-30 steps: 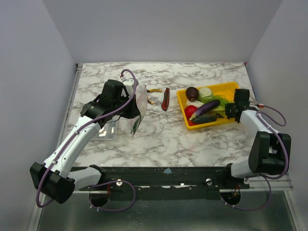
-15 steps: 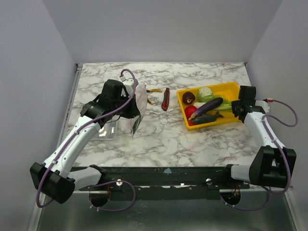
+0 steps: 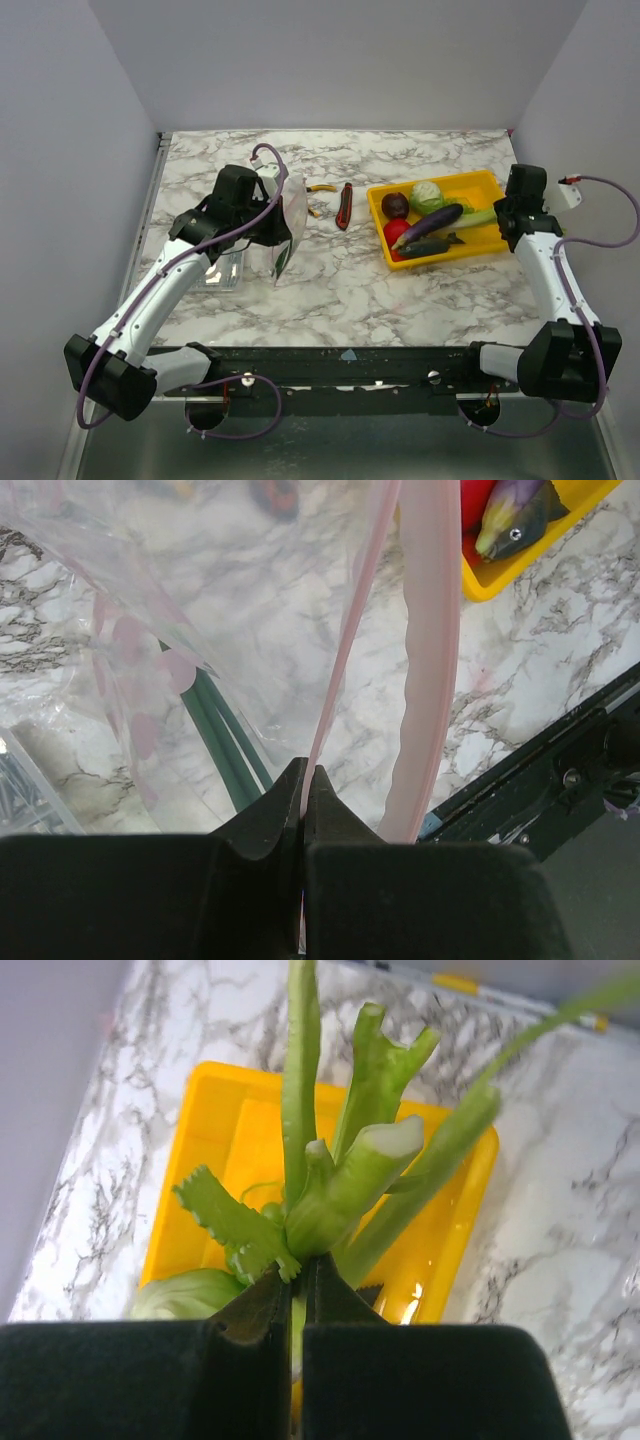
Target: Place the food in the zip-top bag and seal the zipper
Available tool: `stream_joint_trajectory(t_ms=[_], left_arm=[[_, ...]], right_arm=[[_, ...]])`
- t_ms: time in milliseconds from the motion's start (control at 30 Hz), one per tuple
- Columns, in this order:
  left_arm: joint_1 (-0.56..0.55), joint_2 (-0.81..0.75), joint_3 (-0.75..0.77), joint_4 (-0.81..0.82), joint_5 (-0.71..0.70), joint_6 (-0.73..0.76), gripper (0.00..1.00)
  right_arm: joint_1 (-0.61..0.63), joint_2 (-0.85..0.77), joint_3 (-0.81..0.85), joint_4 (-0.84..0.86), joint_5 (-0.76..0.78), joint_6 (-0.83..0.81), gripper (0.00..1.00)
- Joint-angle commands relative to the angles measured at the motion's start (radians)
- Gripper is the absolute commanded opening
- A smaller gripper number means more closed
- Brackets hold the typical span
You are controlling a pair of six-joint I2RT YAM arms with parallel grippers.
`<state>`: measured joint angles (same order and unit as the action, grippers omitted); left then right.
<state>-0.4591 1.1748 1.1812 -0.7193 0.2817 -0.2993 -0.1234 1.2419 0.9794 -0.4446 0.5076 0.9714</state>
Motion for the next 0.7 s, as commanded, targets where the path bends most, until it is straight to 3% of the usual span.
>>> stream_joint_trajectory(t_ms=[0,167,300,500,667], left_arm=[[0.005,0.012,-0.007,0.022,0.038,-0.009,0.00],[0.005,0.028,0.009,0.013,0.051,-0.031,0.00],[0.005,0.041,0.041,-0.024,0.069,-0.079,0.00],[0.005,0.020,0.089,-0.100,0.118,-0.098,0.00],[0.005,0.036,0.119,-0.139,0.181,-0.102,0.00]], right_arm=[[-0.001,-0.074,0.077,0.146,0.031,-0.364,0.00],[0.000,-0.096,0.100,0.321,-0.108,-0.589,0.00],[0.007,-0.040,0.209,0.313,-0.263,-0.640,0.00],[0.061,-0.083,0.243,0.473,-0.578,-0.714,0.00],[0.155,-0.067,0.323,0.535,-0.838,-0.684,0.00]])
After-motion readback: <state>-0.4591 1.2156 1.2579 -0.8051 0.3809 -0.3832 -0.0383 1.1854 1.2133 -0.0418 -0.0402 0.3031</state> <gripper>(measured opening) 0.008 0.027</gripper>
